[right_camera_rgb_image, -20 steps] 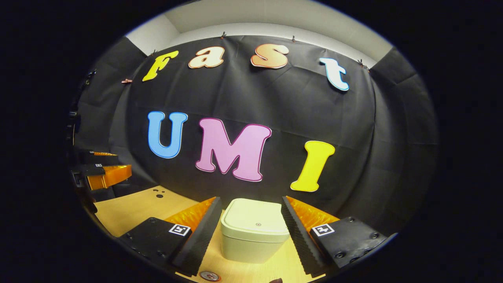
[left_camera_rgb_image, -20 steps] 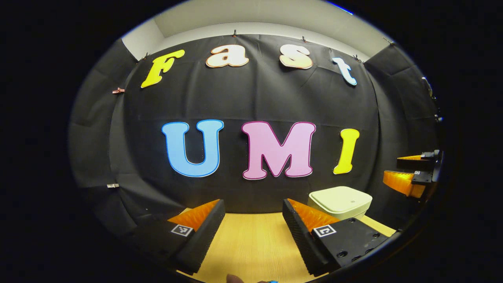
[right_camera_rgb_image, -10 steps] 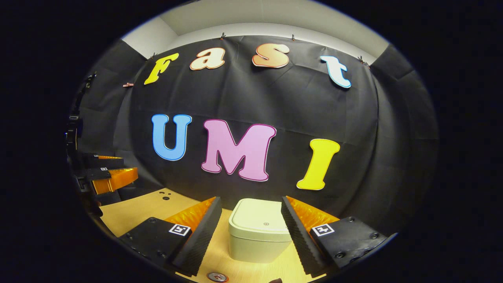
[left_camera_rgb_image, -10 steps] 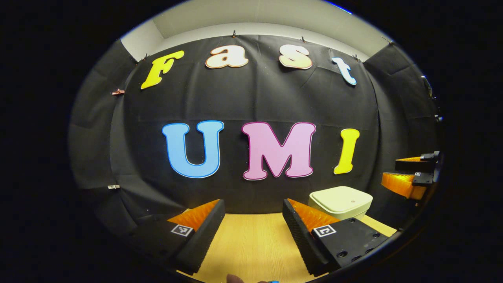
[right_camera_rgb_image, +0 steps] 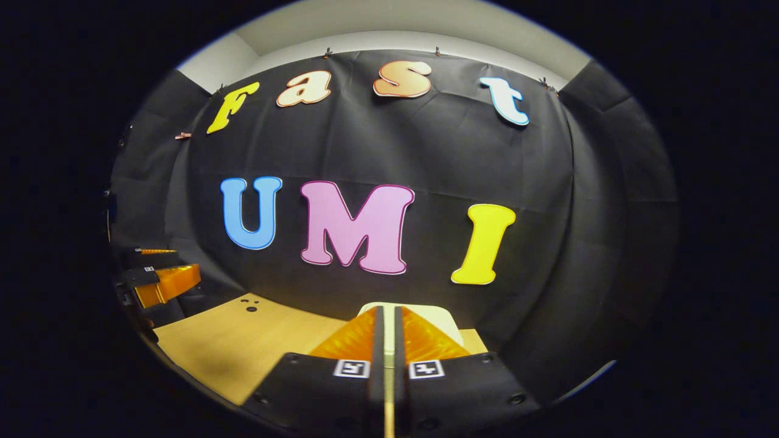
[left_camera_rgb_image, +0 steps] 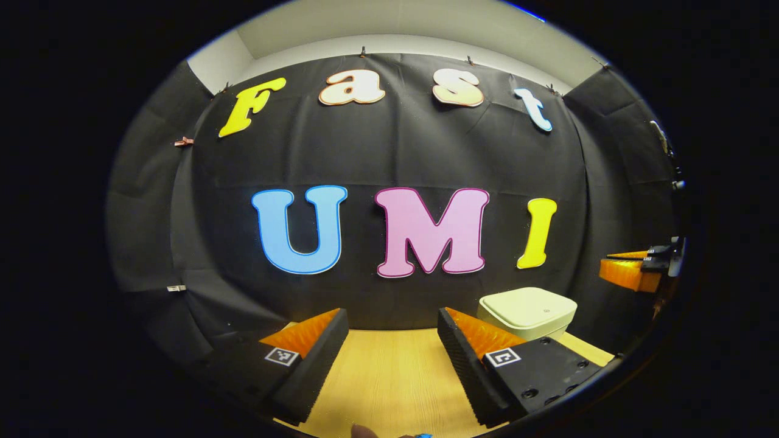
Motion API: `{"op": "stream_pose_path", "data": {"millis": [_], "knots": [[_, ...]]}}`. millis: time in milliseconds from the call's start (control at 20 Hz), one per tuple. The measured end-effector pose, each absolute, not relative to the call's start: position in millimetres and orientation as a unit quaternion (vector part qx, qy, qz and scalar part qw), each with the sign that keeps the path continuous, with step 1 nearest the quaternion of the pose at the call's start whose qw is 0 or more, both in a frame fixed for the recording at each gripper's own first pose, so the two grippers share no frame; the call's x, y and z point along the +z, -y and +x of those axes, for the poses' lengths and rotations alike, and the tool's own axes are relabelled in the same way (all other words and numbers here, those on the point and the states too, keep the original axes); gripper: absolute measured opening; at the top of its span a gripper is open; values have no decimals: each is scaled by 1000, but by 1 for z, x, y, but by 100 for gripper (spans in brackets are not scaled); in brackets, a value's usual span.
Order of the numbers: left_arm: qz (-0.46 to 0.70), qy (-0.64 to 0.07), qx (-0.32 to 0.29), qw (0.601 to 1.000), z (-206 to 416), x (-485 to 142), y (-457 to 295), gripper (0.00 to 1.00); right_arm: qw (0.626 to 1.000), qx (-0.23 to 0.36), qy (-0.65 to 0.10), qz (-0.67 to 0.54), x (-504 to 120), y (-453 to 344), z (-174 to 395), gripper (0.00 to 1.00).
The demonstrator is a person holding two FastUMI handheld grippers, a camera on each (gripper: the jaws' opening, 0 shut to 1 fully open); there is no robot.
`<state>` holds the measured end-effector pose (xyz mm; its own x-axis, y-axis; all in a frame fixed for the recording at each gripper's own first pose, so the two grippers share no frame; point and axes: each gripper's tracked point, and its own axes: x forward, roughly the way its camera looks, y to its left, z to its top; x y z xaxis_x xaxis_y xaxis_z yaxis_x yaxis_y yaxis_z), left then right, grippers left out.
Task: Press the lid of the desktop garbage bin to open it, pick up the crumpled paper on the desktop and throw it into the bin, then pick up the pop can on the desktop and drop it into the bin, and finally close the garbage bin lid.
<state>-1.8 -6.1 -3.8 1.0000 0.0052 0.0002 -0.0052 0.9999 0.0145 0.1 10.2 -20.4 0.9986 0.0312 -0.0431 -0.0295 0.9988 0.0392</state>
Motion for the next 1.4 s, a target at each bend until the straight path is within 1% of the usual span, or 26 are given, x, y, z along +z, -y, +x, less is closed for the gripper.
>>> {"op": "stream_pose_path", "data": {"millis": [50,100,150,200,250,350,400,500,600,750,950,1150,1200,1250,1400], "knots": [[7,0,4,1000,-1,-5,5,95,999,27,-14,17,-17,-15,-3,7],[6,0,4,1000,-1,-4,5,95,999,31,-14,10,-19,-15,1,9],[5,0,5,1000,-1,-5,5,95,999,25,-43,6,-32,-10,5,6],[5,1,6,1000,-2,-4,4,95,995,44,-90,21,-50,-17,8,5],[4,1,7,1000,-2,-5,4,95,990,62,-119,40,-64,-25,3,5],[7,2,7,1000,-2,-5,4,95,992,36,-116,28,-63,-7,19,5],[9,2,8,1000,-3,-4,4,95,991,34,-127,5,-65,-1,27,5],[7,1,9,1000,-4,-5,3,95,984,68,-162,-19,-74,-8,37,5],[7,0,9,1000,-4,-6,4,95,978,85,-192,-13,-82,-7,49,5],[8,2,11,1000,-6,-4,4,95,975,78,-208,26,-89,-2,79,5],[11,-1,11,1000,-8,-6,5,95,969,72,-234,38,-111,6,106,5],[12,3,14,1000,-9,-4,5,95,964,72,-255,40,-127,8,122,5],[12,2,14,1000,-10,-4,5,95,963,71,-258,38,-131,8,126,2],[11,1,16,1000,-9,-5,5,95,961,70,-263,38,-134,8,129,5],[7,-1,18,1000,-9,-5,3,95,958,70,-277,31,-144,8,132,5]]}}
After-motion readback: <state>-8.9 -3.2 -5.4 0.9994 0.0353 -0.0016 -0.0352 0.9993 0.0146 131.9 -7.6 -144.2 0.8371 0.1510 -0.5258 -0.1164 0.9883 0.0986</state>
